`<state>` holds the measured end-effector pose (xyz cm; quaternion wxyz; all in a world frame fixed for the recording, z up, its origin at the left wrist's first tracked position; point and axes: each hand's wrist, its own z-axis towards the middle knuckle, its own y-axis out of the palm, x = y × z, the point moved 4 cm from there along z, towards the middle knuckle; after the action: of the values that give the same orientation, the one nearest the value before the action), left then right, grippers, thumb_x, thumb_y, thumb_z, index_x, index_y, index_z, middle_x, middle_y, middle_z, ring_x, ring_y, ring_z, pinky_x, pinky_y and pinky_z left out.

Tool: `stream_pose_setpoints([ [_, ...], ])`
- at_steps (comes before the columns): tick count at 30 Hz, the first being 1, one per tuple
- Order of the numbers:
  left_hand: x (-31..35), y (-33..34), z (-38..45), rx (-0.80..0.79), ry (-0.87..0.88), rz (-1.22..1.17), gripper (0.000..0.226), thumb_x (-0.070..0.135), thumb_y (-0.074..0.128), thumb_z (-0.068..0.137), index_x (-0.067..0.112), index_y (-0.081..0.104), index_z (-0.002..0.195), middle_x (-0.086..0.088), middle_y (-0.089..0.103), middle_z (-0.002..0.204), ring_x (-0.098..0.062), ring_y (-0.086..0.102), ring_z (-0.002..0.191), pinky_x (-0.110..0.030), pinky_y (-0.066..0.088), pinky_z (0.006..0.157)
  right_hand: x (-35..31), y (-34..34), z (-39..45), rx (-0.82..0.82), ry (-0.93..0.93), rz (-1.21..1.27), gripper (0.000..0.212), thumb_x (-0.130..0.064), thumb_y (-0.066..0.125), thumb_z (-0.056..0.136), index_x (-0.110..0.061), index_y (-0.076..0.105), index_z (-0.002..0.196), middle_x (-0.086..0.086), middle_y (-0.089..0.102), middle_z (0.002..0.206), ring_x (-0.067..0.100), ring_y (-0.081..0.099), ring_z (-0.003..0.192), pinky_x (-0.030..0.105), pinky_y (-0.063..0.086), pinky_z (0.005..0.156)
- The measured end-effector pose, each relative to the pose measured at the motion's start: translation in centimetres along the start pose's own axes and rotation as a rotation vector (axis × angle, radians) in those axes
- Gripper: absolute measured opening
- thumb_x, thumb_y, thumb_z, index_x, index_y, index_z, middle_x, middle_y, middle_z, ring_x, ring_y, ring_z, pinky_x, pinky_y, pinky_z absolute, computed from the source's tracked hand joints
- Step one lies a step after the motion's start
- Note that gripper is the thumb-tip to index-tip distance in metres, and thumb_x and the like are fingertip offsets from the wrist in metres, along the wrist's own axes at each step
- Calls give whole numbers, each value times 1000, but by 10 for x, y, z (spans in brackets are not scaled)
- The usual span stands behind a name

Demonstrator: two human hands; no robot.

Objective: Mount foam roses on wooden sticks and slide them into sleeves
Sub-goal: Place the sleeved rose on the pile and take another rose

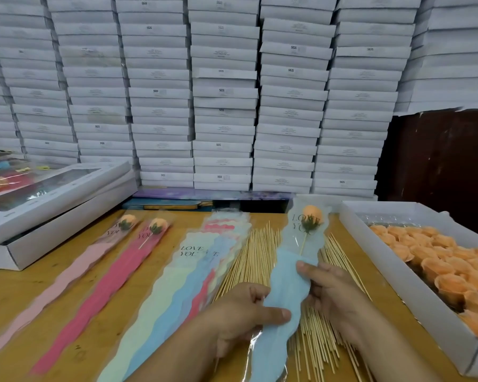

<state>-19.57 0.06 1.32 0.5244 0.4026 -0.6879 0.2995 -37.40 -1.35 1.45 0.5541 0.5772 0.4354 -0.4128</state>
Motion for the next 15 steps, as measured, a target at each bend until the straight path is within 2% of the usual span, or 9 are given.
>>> stream_pose_setpoints([
  [2,-1,0,1,2,-6,-8,28,13,82,82,7,76,109,-13,77,106,-26,74,93,-38,61,84,2,3,-1,-12,1,-47,25,-12,70,85,-3,71,108,16,76,102,31,74,92,34,58,71],
  [4,-2,1,2,-10,-21,-26,28,15,83,82,9,77,108,-11,77,107,-26,75,96,-36,61,82,3,2,-1,41,-19,-50,17,-4,66,89,-1,72,104,16,76,98,31,75,88,32,59,66],
  [7,-4,0,4,-21,-38,-31,31,17,83,82,9,76,111,-10,77,109,-24,74,100,-36,60,86,1,-2,0,106,-38,-30,14,-1,65,89,-3,74,100,14,77,97,30,75,87,32,60,66],
  [11,-2,-5,4,5,-42,-1,20,10,79,84,7,77,103,-13,77,104,-24,75,91,-34,60,79,2,-3,0,96,-30,7,14,-12,65,92,-6,73,102,13,77,98,26,76,85,30,59,64],
  [13,2,-9,4,32,-37,-20,9,7,78,85,9,77,94,-16,77,102,-26,76,88,-35,61,77,1,-2,-1,105,-21,35,19,-23,63,94,-7,70,102,11,77,88,23,74,73,29,57,58],
  [15,9,-13,2,64,-16,-17,10,7,75,87,7,75,98,-17,76,102,-26,75,88,-39,62,82,-1,-5,0,139,-23,90,24,-28,60,96,-6,68,102,11,75,79,18,68,61,26,54,51],
])
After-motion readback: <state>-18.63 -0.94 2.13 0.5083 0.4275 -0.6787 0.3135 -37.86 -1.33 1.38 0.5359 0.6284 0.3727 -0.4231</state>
